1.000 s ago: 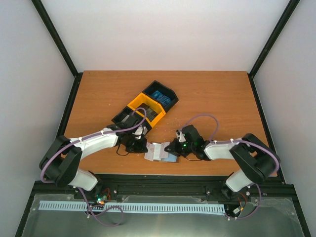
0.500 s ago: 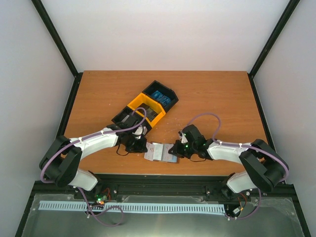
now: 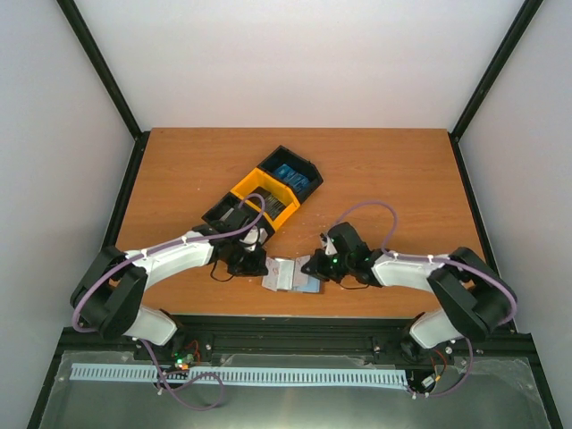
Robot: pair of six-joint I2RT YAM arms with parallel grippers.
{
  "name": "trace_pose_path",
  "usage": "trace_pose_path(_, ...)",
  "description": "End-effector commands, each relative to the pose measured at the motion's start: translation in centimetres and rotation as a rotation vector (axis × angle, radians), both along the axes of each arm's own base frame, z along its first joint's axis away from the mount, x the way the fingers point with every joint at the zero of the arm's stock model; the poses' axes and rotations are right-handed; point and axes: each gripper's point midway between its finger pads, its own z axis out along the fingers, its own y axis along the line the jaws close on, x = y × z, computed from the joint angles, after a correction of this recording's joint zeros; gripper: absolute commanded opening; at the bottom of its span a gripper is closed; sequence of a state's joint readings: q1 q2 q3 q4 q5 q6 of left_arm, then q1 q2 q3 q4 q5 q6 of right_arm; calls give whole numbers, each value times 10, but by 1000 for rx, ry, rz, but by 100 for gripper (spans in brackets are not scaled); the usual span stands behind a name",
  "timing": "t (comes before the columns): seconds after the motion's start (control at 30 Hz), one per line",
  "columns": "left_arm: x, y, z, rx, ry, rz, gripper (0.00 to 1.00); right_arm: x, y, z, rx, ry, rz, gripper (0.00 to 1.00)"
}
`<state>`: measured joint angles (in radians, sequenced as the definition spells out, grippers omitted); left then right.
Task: Put the credit cards into the card holder
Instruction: Insert the credit card into the card holder.
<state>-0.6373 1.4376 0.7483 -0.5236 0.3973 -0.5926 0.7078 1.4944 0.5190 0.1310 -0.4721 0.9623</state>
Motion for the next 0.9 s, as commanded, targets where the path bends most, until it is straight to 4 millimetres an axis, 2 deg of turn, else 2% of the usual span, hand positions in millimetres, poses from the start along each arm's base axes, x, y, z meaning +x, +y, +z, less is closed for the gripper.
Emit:
trace_pose_path(0.0, 3, -8, 13, -26, -31, -32, 1, 3, -11, 22, -35, -76, -16, 3)
trace_pose_path(0.27, 8, -40, 40, -203, -35, -78, 1, -17, -41, 17, -179, -2, -24, 3)
trace_pose_path(0.6, 10, -61, 28, -306, 30, -79, 1, -27, -54, 6, -263, 50, -20, 3)
trace_pose_path(0.87, 12, -60, 11, -310, 25, -40, 1, -29, -58, -6, -285, 73, -36, 3)
